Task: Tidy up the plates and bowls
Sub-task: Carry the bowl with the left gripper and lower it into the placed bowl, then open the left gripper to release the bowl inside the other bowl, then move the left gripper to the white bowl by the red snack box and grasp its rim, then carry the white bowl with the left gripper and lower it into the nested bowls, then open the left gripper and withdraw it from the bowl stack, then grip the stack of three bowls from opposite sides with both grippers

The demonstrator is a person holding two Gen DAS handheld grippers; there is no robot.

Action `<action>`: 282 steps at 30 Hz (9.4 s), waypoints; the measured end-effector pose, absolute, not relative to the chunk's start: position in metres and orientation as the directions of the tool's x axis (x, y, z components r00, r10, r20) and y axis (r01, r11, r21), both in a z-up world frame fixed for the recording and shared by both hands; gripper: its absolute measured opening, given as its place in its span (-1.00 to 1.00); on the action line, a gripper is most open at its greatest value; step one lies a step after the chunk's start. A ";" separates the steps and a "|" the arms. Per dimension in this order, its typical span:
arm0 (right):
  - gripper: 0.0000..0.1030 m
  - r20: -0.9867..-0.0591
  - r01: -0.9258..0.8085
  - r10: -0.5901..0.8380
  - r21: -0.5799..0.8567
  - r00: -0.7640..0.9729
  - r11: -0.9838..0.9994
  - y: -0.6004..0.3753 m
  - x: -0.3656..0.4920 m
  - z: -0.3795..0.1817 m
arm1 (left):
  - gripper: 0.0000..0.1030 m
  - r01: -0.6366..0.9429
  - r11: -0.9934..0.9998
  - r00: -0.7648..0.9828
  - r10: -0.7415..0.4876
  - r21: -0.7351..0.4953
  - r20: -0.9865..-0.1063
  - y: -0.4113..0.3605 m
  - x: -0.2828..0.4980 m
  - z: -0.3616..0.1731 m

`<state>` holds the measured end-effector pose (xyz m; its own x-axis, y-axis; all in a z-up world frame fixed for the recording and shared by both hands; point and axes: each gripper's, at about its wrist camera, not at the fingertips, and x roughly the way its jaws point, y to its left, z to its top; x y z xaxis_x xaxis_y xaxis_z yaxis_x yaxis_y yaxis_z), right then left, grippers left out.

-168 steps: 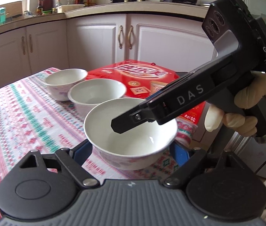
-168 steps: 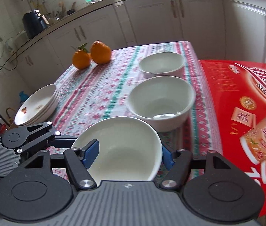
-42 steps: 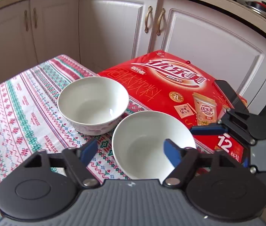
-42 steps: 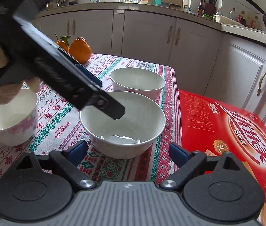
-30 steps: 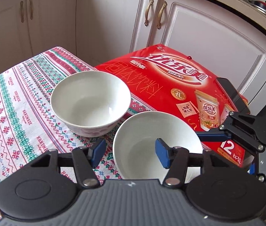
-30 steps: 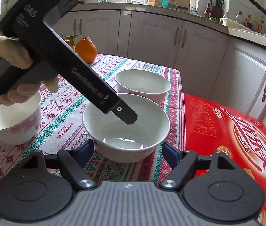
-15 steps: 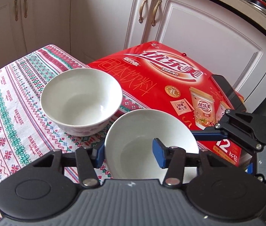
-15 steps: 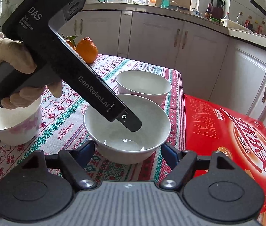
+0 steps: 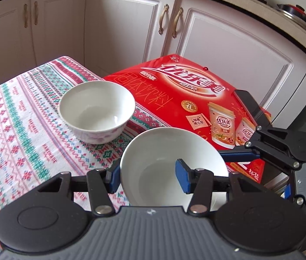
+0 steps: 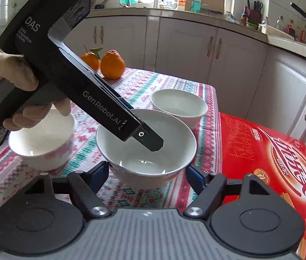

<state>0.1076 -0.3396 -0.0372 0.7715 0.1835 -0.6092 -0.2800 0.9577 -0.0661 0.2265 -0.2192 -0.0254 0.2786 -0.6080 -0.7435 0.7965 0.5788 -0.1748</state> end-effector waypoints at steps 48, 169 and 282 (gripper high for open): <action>0.58 -0.624 -0.525 0.385 -0.048 0.680 0.850 -0.225 0.102 -0.020 | -0.02 0.631 0.756 0.451 -0.541 -0.175 -0.710 -0.077 0.186 -0.009; 0.57 -0.633 -0.281 0.179 -0.063 0.753 0.958 -0.362 0.254 -0.065 | 0.04 0.826 0.552 0.264 -0.555 -0.112 -0.789 -0.262 0.359 -0.047; 1.00 -0.662 -0.594 0.411 -0.064 0.627 0.802 -0.237 0.097 -0.010 | 0.84 0.685 0.728 0.554 -0.550 -0.032 -0.625 -0.048 0.132 0.025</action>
<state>0.0970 -0.2368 -0.0104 0.6271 0.4112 -0.6615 -0.5936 0.8022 -0.0641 0.1320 -0.0482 0.0247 0.5543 -0.5496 -0.6251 0.6851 0.7277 -0.0324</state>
